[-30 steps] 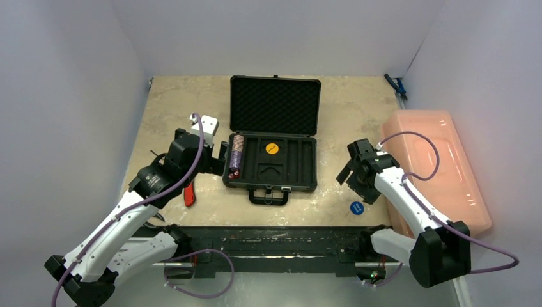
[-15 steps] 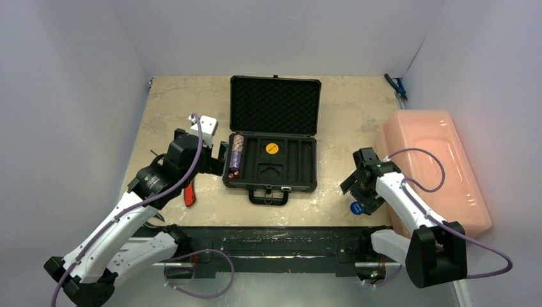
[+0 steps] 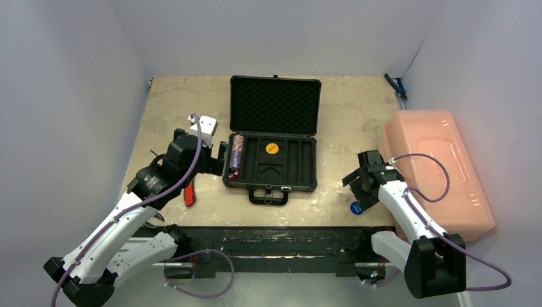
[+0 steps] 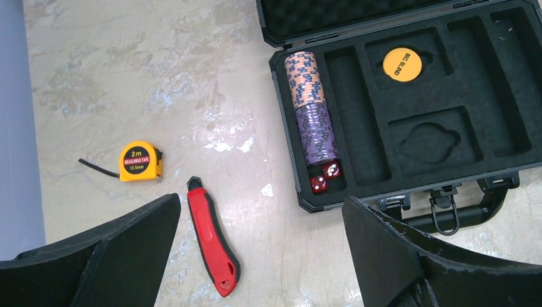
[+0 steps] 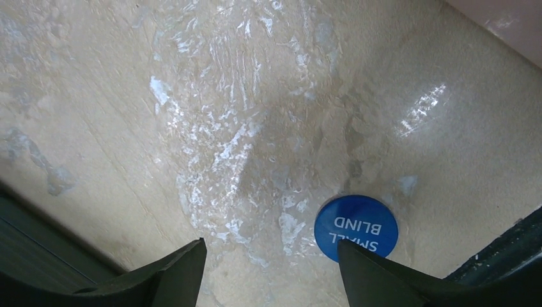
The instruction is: Pack up texas hold em set
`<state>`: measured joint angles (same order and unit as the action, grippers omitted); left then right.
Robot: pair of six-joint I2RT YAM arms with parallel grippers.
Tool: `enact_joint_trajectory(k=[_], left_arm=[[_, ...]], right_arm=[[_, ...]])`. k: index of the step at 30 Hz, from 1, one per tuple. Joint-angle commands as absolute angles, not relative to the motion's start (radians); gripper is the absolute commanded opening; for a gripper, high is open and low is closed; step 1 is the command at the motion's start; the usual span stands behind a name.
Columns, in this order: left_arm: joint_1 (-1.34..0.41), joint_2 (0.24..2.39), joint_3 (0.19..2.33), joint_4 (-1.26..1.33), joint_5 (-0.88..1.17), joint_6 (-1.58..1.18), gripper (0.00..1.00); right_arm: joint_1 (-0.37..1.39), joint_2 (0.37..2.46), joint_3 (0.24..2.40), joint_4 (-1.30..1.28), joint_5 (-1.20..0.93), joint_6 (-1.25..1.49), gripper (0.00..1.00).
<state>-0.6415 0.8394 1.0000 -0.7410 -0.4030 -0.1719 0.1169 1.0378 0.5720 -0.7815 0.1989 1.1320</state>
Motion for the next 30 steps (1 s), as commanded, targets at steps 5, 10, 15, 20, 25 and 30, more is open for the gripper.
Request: enact_joint_trajectory(k=[5, 10, 15, 20, 25, 30], left_arm=[[-0.633, 0.826, 0.999, -0.703, -0.416, -0.157, 0.99], [-0.633, 0.834, 1.0, -0.706, -0.416, -0.155, 0.99], [-0.633, 0.833, 1.001, -0.706, -0.423, -0.153, 0.98], [-0.632, 0.832, 1.002, -0.707, -0.425, -0.15, 0.99], [-0.633, 0.84, 1.002, -0.706, -0.422, -0.15, 0.98], [-0.633, 0.838, 1.002, -0.707, -0.423, -0.15, 0.98]], right_arm=[[0.063, 1.146, 0.505, -0.767, 0.167, 1.241, 0.68], [0.064, 1.223, 0.541, -0.71, 0.15, 1.137, 0.7], [0.066, 1.289, 0.563, -0.649, 0.119, 1.084, 0.7], [0.119, 1.364, 0.6, -0.566, 0.048, 1.044, 0.7], [0.274, 1.452, 0.757, -0.583, 0.1, 1.039, 0.7], [0.313, 1.451, 0.859, -0.598, 0.11, 0.992, 0.7]])
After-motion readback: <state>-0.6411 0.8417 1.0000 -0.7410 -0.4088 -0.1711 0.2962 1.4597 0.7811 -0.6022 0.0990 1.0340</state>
